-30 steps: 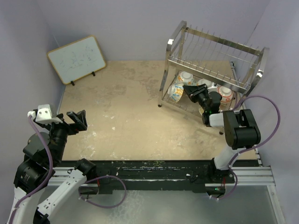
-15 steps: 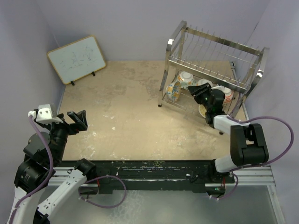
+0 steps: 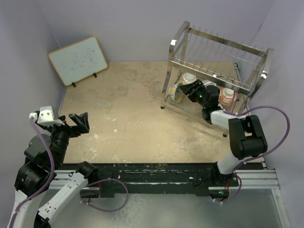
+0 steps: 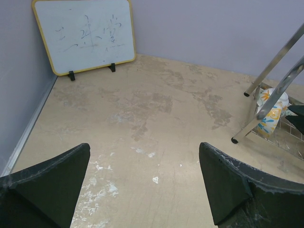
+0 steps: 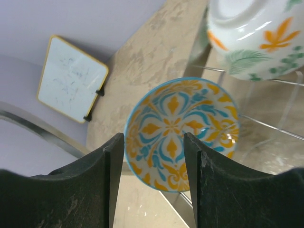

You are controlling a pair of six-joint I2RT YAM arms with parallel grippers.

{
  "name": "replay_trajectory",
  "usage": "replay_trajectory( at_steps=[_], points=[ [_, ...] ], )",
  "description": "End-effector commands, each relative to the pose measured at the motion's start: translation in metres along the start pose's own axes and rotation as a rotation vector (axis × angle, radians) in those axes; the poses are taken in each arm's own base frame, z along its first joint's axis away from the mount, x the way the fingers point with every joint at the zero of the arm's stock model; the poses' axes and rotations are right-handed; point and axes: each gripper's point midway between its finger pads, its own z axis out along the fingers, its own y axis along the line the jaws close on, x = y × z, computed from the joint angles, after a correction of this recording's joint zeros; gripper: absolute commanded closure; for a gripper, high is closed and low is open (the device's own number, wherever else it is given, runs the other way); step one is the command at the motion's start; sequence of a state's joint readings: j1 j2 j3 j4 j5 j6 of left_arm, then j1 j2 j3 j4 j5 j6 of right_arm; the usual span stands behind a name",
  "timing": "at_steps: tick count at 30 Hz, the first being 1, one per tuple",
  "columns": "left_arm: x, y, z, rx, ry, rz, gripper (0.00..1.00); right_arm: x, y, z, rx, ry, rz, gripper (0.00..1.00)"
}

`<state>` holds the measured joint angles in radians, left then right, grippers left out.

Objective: Load the bowls into the dish rack

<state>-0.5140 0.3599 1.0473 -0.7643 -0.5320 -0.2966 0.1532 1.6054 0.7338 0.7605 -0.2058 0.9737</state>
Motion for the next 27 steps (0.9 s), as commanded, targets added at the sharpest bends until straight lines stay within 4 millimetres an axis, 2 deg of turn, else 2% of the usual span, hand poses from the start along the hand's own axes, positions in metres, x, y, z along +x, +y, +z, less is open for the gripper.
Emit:
replay_trajectory(
  at_steps=[1, 8, 17, 22, 25, 27],
  points=[
    [-0.005, -0.004, 0.004, 0.008, -0.020, -0.015, 0.01, -0.011, 0.054, 0.007, -0.179, -0.034, -0.049, 0.44],
    [-0.004, -0.001, 0.002, 0.000, -0.021, -0.012, 0.01, -0.007, 0.058, 0.012, -0.182, -0.025, -0.048, 0.44],
    [-0.004, -0.001, 0.002, 0.000, -0.024, -0.012, 0.01, 0.003, 0.048, 0.028, -0.134, 0.012, -0.046, 0.47],
    [-0.004, 0.000, 0.001, -0.004, -0.025, -0.010, 0.01, 0.004, 0.046, 0.029, -0.124, 0.017, -0.043, 0.52],
    [-0.004, 0.001, 0.001, -0.005, -0.026, -0.010, 0.01, 0.004, 0.045, 0.030, -0.124, 0.020, -0.046, 0.58],
    [-0.004, 0.001, 0.000, -0.006, -0.027, -0.010, 0.01, 0.005, 0.045, 0.029, -0.128, 0.023, -0.047, 0.67]
  ],
)
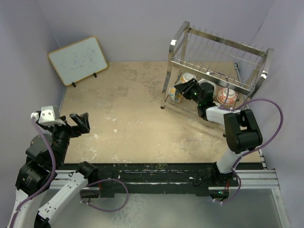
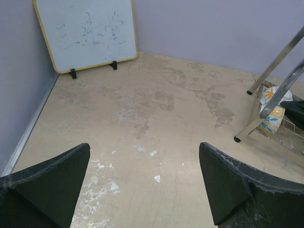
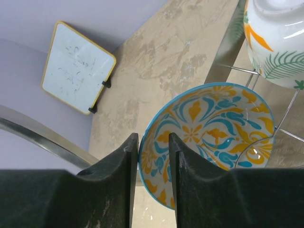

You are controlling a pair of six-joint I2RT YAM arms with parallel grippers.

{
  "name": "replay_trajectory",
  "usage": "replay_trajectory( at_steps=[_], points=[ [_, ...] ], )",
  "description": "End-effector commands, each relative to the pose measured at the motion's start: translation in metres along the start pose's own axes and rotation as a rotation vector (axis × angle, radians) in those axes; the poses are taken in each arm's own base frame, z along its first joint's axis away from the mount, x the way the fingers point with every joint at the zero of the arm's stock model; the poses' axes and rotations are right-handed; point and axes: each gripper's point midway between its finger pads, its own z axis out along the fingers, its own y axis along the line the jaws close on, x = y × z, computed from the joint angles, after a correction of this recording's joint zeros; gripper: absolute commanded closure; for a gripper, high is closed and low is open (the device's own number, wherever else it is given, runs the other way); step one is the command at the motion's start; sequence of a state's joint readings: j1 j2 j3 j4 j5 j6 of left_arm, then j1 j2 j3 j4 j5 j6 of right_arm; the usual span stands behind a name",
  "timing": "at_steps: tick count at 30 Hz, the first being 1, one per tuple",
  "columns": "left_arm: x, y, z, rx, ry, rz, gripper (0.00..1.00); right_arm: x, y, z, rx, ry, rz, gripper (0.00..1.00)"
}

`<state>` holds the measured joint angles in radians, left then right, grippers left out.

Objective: Load the bowls into the dish rack

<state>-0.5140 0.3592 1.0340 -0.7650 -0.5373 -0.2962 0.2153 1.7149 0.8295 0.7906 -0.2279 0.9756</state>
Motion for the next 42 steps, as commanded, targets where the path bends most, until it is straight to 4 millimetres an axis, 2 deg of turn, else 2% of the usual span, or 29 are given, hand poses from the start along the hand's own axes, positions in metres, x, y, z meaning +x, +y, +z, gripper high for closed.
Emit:
replay_trajectory(
  at_steps=[1, 7, 17, 33, 42],
  points=[
    [-0.009, 0.000, -0.002, 0.002, -0.036, -0.017, 0.01, -0.014, 0.024, 0.001, -0.069, -0.031, -0.036, 0.70],
    [-0.010, 0.001, -0.002, -0.001, -0.039, -0.019, 0.01, -0.013, 0.023, -0.009, -0.063, -0.045, -0.018, 1.00],
    [-0.010, 0.001, -0.003, 0.001, -0.043, -0.018, 0.01, -0.019, 0.007, -0.028, -0.040, -0.102, 0.037, 1.00],
    [-0.009, 0.000, -0.003, 0.005, -0.039, -0.020, 0.01, -0.023, -0.053, -0.055, 0.159, -0.187, 0.116, 1.00],
    [-0.008, -0.002, -0.001, 0.010, -0.034, -0.024, 0.01, -0.031, -0.071, -0.078, 0.262, -0.265, 0.112, 1.00]
  ],
)
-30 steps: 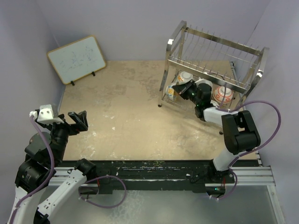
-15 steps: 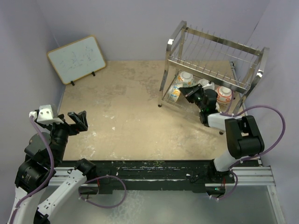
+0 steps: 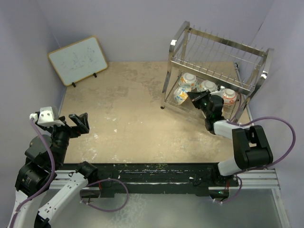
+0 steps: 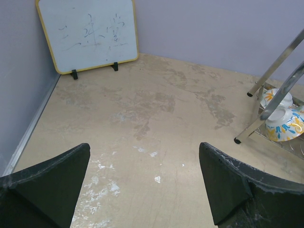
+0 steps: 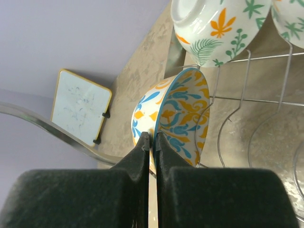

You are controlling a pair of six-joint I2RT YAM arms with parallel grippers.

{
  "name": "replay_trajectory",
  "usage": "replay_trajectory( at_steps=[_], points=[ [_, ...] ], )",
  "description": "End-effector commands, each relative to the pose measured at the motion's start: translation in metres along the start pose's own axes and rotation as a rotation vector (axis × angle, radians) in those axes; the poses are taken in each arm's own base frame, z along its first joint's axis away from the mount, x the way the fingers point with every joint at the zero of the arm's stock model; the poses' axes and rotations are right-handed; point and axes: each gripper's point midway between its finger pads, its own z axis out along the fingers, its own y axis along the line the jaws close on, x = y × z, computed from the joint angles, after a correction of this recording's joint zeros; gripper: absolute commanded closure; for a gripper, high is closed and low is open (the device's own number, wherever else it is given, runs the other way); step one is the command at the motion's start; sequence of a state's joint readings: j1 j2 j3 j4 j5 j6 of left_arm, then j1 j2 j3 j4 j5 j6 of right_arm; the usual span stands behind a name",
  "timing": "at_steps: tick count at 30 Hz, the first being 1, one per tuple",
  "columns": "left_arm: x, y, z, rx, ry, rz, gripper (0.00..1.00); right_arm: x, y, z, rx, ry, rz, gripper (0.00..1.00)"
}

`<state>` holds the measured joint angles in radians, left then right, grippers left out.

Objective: Load the bowls into the dish rack

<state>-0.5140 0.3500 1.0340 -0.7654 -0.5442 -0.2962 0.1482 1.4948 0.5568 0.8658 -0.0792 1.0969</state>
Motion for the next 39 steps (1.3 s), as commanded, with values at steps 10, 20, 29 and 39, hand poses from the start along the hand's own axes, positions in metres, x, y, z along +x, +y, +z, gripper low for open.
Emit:
replay_trajectory(
  at_steps=[10, 20, 29, 39],
  points=[
    [-0.005, -0.004, 0.001, 0.019, -0.024, -0.021, 0.01, -0.023, -0.052, -0.020, 0.249, -0.115, -0.055, 1.00],
    [-0.003, -0.004, 0.001, 0.020, -0.021, -0.022, 0.01, -0.027, -0.054, -0.024, 0.269, -0.128, -0.080, 1.00],
    [-0.001, -0.008, 0.005, 0.029, -0.018, -0.026, 0.01, -0.039, -0.033, -0.028, 0.229, -0.127, -0.187, 0.98],
    [0.001, -0.016, 0.012, 0.045, -0.002, -0.021, 0.01, 0.006, -0.005, -0.029, 0.114, -0.011, -0.269, 0.90]
  ],
)
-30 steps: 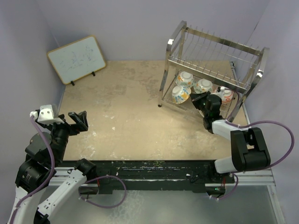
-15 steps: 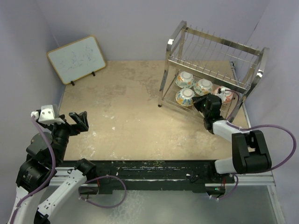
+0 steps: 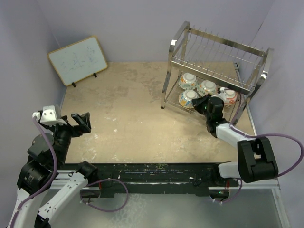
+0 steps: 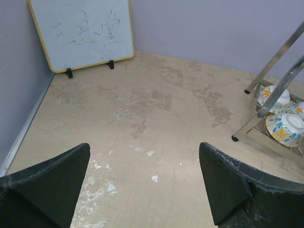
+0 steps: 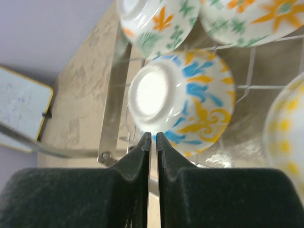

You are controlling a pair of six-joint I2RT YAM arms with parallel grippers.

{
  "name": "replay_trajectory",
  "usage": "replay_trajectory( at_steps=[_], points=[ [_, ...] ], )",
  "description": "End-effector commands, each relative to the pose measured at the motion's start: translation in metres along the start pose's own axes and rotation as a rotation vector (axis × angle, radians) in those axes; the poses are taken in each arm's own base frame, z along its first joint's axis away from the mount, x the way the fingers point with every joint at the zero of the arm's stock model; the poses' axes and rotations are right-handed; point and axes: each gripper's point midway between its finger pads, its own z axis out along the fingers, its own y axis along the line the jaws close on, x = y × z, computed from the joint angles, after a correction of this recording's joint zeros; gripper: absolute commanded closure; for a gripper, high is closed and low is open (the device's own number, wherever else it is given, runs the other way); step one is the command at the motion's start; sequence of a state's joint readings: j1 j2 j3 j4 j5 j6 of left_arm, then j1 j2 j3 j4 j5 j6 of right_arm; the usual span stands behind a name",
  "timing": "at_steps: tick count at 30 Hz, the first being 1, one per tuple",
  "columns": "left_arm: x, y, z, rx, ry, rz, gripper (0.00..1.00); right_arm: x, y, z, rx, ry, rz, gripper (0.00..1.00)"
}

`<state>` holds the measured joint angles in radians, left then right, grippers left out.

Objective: Load the bowls into the dish rack

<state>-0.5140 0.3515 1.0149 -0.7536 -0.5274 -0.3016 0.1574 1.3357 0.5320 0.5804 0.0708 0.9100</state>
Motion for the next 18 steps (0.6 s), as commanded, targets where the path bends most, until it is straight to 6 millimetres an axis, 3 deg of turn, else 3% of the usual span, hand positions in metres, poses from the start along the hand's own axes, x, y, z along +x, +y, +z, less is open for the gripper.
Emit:
replay_trajectory(
  at_steps=[1, 6, 9, 15, 18],
  points=[
    [-0.004, -0.013, 0.009, 0.035, -0.011, -0.020, 0.01, 0.013, 0.039, -0.009, -0.096, -0.002, -0.101, 0.90],
    [0.005, -0.023, 0.018, 0.058, 0.031, -0.012, 0.01, 0.043, 0.075, -0.028, -0.132, 0.028, -0.197, 0.88],
    [0.012, -0.028, 0.022, 0.074, 0.054, -0.009, 0.01, 0.058, 0.089, -0.035, -0.130, 0.055, -0.290, 0.80],
    [0.021, -0.038, 0.033, 0.091, 0.091, 0.000, 0.01, 0.099, 0.108, -0.036, -0.166, 0.176, -0.539, 0.50],
    [0.027, -0.042, 0.038, 0.099, 0.112, 0.003, 0.01, 0.120, 0.109, -0.036, -0.152, 0.248, -0.647, 0.33]
  ],
)
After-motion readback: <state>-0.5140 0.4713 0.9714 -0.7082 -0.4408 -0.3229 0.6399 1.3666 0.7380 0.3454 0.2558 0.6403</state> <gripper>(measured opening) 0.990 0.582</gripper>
